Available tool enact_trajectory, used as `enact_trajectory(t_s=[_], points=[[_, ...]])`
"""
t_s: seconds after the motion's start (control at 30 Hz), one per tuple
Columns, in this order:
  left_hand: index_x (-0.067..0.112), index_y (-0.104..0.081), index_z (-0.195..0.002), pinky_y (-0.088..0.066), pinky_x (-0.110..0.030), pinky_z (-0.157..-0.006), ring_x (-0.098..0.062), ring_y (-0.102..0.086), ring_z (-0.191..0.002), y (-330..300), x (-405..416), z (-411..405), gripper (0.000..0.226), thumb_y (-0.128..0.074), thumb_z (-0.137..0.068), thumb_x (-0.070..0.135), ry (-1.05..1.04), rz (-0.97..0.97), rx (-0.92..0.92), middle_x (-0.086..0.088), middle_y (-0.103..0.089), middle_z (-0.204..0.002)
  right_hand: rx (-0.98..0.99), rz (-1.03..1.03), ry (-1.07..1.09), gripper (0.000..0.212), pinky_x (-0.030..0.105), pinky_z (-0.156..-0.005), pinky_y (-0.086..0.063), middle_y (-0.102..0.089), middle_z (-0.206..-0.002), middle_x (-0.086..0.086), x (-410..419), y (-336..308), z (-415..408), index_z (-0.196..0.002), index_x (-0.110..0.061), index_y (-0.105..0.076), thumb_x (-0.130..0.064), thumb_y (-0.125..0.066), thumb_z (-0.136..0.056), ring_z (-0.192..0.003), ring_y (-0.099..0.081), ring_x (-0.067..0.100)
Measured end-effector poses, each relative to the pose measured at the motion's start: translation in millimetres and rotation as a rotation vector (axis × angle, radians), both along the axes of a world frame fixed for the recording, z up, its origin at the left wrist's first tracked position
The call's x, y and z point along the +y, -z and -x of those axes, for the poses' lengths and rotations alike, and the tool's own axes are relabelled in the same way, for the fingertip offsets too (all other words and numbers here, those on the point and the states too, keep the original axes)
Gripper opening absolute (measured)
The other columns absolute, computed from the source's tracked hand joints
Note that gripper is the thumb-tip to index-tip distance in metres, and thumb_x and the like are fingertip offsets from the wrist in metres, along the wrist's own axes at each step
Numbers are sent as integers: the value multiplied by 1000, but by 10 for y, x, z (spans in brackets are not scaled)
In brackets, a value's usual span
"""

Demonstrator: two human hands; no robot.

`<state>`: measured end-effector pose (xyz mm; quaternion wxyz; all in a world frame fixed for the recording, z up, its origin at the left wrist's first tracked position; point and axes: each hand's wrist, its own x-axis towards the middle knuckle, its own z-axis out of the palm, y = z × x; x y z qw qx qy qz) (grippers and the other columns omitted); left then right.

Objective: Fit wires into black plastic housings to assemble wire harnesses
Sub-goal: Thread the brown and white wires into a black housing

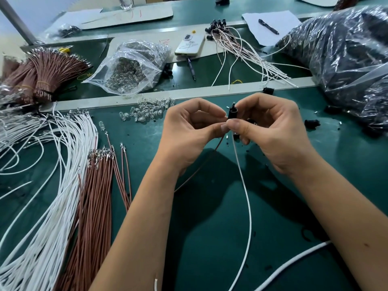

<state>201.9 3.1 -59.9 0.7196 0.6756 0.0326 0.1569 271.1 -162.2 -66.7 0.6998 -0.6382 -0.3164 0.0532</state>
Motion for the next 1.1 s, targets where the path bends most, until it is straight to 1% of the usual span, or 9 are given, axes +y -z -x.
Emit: enact_trajectory(t_s=[0.17, 0.3, 0.43, 0.53, 0.6, 0.7, 0.77, 0.9, 1.1], points=[[4, -68, -86, -59, -30, -73, -20, -74, -74, 4, -2, -4, 22, -78, -76, -13, 13, -5, -14, -14, -76, -79, -10, -50, -9, 21, 26, -53, -52, -73, -81, 2, 8, -6, -7, -90, -23, -74, -9, -86, -80, -62, -62, 15], [5, -68, -85, -60, -34, -77, -24, -74, -78, 17, -5, -5, 22, -77, -76, -14, 13, -24, -32, -16, -76, -81, -17, -81, -9, 21, 25, -54, -51, -73, -82, 0, 11, -15, -5, -91, -18, -72, -5, -85, -81, -62, -63, 10], [8, -69, -83, -61, -38, -79, -24, -73, -78, 9, -20, -7, 21, -80, -73, -6, -8, -48, -63, -14, -76, -81, -41, -76, 14, 22, 25, -57, -53, -74, -82, 0, 10, -26, 8, -91, -16, -72, -3, -85, -80, -64, -64, 12], [7, -68, -82, -59, -31, -75, -19, -73, -75, 10, -30, -15, 23, -82, -73, -9, -36, -93, -94, -10, -76, -80, -60, -57, 26, 22, 26, -62, -55, -73, -83, -1, 6, -36, 13, -99, -13, -74, -2, -84, -82, -69, -65, 14], [5, -68, -83, -58, -28, -74, -18, -72, -74, 14, -29, -21, 23, -81, -73, -11, -48, -105, -111, -9, -75, -79, -83, -29, 46, 25, 29, -67, -58, -74, -86, 0, 7, -43, 21, -105, -11, -76, -1, -83, -83, -73, -66, 16], [5, -68, -82, -57, -29, -74, -17, -70, -73, 10, -26, -23, 24, -81, -73, -13, -56, -118, -135, -9, -74, -79, -137, -8, 92, 24, 35, -75, -62, -77, -90, 8, 15, -62, 45, -100, -11, -76, 1, -84, -81, -80, -71, 22], [6, -67, -82, -57, -27, -73, -16, -70, -72, 4, -21, -25, 25, -80, -73, -14, -58, -132, -151, -6, -73, -78, -193, -2, 101, 25, 34, -79, -61, -77, -92, 10, 24, -76, 62, -101, -10, -76, 2, -84, -81, -84, -73, 23], [10, -66, -80, -54, -25, -70, -13, -68, -69, 8, -24, -36, 30, -77, -74, -17, -70, -140, -171, -3, -73, -77, -300, 22, 91, 26, 29, -79, -58, -74, -96, 12, 42, -82, 76, -102, -8, -76, 4, -84, -81, -85, -71, 25], [7, -64, -81, -55, -28, -69, -13, -67, -68, 16, -34, -45, 28, -79, -74, -15, -79, -154, -196, -7, -71, -78, -350, 22, 100, 26, 31, -80, -59, -74, -96, 11, 47, -74, 66, -103, -9, -77, 4, -84, -81, -86, -72, 23]])
